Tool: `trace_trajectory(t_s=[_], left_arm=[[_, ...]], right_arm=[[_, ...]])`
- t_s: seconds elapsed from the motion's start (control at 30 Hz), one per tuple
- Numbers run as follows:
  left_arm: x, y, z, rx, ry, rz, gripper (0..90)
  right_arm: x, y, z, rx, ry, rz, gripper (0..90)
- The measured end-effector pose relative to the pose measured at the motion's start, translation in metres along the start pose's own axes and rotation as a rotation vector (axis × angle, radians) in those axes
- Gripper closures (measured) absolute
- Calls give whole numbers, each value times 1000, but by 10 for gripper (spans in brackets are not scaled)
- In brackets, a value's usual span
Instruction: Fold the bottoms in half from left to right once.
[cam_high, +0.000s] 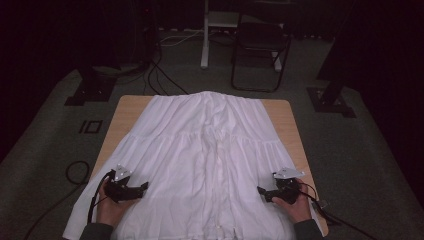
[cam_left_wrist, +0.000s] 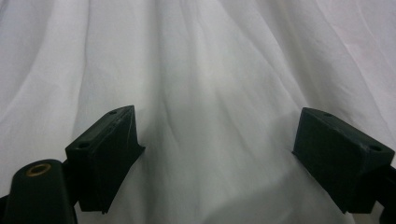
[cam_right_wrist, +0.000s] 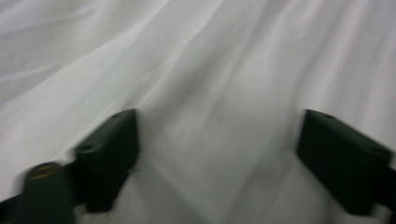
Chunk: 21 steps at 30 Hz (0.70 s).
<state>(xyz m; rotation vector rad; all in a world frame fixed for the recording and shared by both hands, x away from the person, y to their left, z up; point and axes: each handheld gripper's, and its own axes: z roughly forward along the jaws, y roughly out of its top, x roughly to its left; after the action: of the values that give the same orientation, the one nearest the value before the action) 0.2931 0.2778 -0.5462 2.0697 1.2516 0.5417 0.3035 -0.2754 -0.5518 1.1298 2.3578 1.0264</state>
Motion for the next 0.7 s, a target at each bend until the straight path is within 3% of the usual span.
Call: trace_trajectory(t_s=[0.57, 0.7], left_arm=[[-1, 2, 2, -2, 13, -14, 158], [-12, 4, 4, -3, 3, -1, 158]], right_arm=[[-1, 0, 0, -5, -17, 14, 145], [-5, -2, -2, -6, -45, 37, 146]])
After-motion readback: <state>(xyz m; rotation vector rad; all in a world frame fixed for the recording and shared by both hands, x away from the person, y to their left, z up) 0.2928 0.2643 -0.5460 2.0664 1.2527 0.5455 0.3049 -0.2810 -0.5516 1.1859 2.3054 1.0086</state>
